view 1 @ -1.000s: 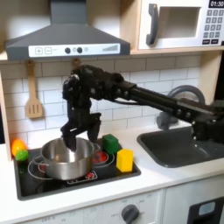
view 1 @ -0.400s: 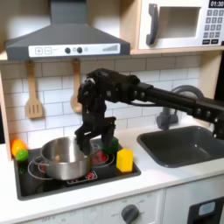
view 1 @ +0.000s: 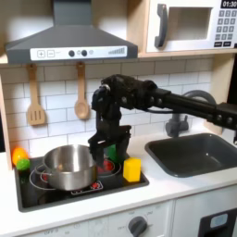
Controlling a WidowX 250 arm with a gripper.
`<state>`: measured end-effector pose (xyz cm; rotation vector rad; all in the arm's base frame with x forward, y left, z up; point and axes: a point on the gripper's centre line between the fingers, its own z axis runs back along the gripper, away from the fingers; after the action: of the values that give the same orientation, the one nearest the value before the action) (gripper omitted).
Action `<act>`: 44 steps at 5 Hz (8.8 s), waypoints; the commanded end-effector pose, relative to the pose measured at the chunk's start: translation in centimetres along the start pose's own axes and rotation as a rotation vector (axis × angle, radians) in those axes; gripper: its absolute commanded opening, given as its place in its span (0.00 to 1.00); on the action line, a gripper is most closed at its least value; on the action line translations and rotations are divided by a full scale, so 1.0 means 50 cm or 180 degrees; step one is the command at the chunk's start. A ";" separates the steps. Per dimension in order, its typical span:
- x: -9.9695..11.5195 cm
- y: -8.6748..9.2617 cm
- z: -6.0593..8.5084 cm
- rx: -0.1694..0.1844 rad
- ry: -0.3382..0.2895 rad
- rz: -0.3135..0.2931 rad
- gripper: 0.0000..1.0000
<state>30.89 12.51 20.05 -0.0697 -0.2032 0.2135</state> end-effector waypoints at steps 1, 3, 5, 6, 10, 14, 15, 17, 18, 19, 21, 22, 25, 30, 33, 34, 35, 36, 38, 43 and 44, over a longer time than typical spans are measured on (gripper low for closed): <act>-0.027 -0.049 -0.015 0.0018 0.0022 -0.0147 1.00; -0.042 -0.088 -0.023 0.0037 0.0029 -0.0231 1.00; -0.028 -0.119 -0.033 0.0177 0.0028 -0.0285 1.00; -0.026 -0.125 -0.052 0.0267 0.0119 -0.0270 1.00; -0.005 -0.113 -0.070 0.0384 0.0205 -0.0140 1.00; -0.023 -0.113 -0.089 0.0408 0.0278 -0.0238 1.00; -0.027 -0.111 -0.096 0.0419 0.0308 -0.0233 1.00; -0.021 -0.109 -0.100 0.0432 0.0311 -0.0229 0.87; -0.022 -0.109 -0.099 0.0422 0.0315 -0.0230 0.00; -0.020 -0.108 -0.098 0.0422 0.0298 -0.0224 0.00; -0.004 -0.105 -0.063 0.0347 0.0202 -0.0213 0.00; 0.008 -0.084 -0.041 0.0286 0.0163 -0.0088 0.00; 0.033 -0.077 0.001 0.0166 0.0098 0.0042 0.00; 0.097 -0.029 0.011 0.0167 0.0025 0.0328 0.00; 0.120 -0.004 0.025 0.0187 -0.0040 0.0465 0.00; 0.136 0.007 0.011 0.0220 -0.0018 0.0525 0.00; 0.157 0.032 -0.004 0.0274 -0.0013 0.0623 0.00; 0.178 0.047 -0.016 0.0306 -0.0007 0.0675 0.00; 0.194 0.071 -0.020 0.0322 0.0008 0.0764 0.00; 0.130 0.098 -0.060 0.0371 0.0188 0.0709 0.00; 0.125 0.099 -0.077 0.0413 0.0228 0.0699 0.00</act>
<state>36.57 18.64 16.81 0.0268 -0.1001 0.4475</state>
